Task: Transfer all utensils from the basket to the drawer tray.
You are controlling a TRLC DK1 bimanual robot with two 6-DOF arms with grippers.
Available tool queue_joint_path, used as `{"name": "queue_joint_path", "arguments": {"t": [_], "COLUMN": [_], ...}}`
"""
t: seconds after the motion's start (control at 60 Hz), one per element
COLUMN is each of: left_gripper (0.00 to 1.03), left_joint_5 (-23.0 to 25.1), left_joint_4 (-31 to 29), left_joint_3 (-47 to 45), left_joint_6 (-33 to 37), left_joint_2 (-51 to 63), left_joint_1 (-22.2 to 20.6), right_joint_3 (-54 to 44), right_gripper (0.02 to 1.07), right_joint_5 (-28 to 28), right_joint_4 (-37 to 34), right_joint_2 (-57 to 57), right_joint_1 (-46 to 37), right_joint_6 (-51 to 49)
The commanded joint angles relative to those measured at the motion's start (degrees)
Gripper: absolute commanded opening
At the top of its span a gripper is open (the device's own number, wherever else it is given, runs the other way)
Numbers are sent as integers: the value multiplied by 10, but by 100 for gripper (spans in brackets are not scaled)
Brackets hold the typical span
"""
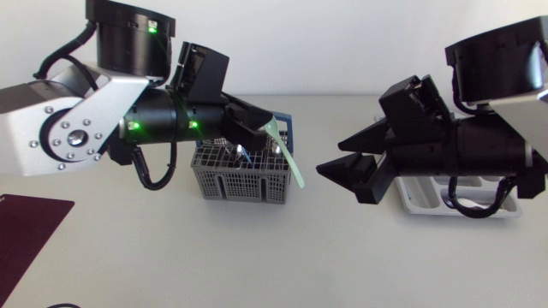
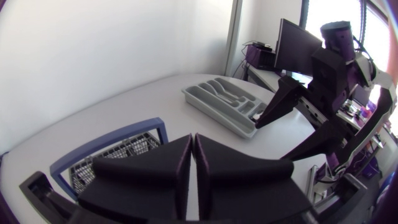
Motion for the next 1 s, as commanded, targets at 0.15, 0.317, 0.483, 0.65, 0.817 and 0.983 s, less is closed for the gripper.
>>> {"name": "queue_joint_path", "arguments": {"t": [0.15,0.317,0.483,0.65,0.817,0.983], "left_gripper": [4,4,4,4,4,4], "left_joint_5": [40,54,59,67,67,69], "left_joint_4": [-13,-20,-20,-21,-21,-23], "left_joint_3": [42,50,51,52,52,52], "left_joint_6": [-41,-47,-48,-49,-49,-51], "left_joint_2": [36,46,48,48,48,48], "left_joint_1": [1,-2,-6,-9,-12,-14], "right_joint_3": [32,48,61,67,69,71], "right_gripper": [87,85,77,66,50,35], "right_joint_5": [4,12,27,36,71,79], "right_joint_4": [10,18,24,32,40,45], "right_joint_2": [31,58,82,103,112,118], "right_joint_1": [23,33,48,60,69,71], "right_joint_6": [12,10,8,5,1,-2]}}
